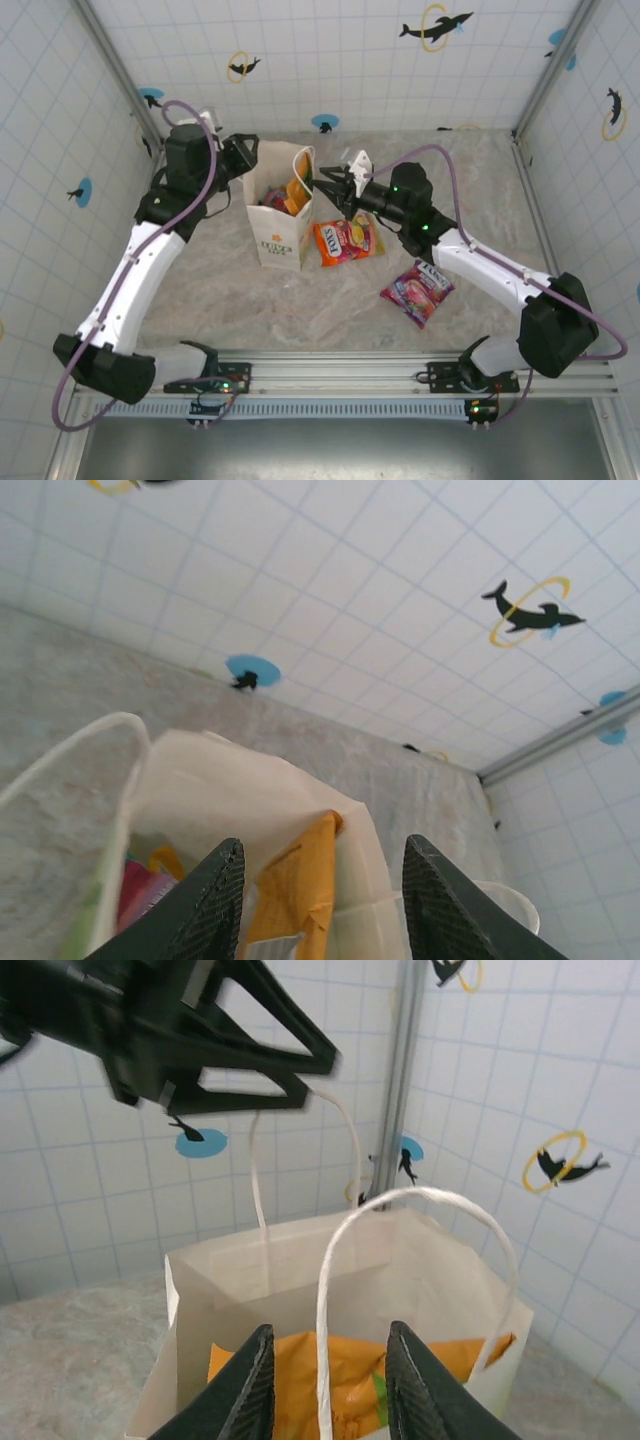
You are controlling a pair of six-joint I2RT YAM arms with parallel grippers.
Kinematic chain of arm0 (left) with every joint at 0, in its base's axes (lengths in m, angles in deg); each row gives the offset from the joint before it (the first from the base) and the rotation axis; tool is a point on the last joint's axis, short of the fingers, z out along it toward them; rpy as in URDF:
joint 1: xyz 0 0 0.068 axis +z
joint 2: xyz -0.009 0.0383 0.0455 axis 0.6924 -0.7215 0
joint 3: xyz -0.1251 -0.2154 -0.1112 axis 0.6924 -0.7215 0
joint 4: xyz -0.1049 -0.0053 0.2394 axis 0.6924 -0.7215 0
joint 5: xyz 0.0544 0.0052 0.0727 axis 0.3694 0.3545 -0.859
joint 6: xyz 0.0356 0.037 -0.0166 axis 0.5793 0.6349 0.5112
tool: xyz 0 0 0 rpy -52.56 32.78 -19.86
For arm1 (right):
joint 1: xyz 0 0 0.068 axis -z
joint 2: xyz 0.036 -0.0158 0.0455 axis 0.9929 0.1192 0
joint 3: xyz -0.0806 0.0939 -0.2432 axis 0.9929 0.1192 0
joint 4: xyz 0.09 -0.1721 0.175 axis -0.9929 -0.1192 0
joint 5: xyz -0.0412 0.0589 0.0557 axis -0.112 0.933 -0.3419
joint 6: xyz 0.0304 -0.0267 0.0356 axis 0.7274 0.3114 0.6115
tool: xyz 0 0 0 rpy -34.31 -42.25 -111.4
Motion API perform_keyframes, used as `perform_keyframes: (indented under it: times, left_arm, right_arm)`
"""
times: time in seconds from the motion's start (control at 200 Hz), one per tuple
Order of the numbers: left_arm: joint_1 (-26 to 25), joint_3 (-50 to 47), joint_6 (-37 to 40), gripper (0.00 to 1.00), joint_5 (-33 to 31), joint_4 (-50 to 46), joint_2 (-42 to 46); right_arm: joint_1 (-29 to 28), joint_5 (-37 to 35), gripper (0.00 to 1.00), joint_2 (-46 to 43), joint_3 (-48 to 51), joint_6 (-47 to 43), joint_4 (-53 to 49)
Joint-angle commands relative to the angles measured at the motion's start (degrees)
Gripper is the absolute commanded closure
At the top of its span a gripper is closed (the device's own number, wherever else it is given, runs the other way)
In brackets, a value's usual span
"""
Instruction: Place the snacks into the paper bag
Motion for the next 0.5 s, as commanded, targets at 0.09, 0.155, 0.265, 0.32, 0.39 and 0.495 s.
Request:
perform_keyframes:
  times: [0.09,0.155,0.265,0.32,0.39,0.495]
  left_arm:
    - [-0.38,-2.05,6.13,0.50,-8.40,-5.96,4.85]
    - [-0.39,-3.82,6.14,0.50,-7.86,-6.62,5.81]
    - [-0.40,-6.18,5.70,0.49,-6.73,-7.93,6.42]
    - [-0.37,-8.00,5.18,0.49,-6.08,-7.57,6.71]
    - [-0.27,-10.21,4.25,0.49,-5.10,-6.32,6.71]
    - [-0.15,-11.26,2.91,0.51,-3.44,-5.55,5.32]
  right_arm:
    - [0.20,-4.30,0.57,-3.09,-0.29,4.40,-4.21]
    - [0.44,-6.20,0.54,-3.38,-0.74,5.20,-7.51]
    - [1.89,-8.19,0.51,-3.34,-1.88,8.39,-13.93]
    - [2.65,-8.90,0.51,-3.39,-1.82,10.72,-16.37]
    - [3.70,-9.11,0.49,-3.40,-1.69,13.15,-19.53]
    - [5.58,-9.94,0.49,-2.65,-2.68,15.96,-26.92]
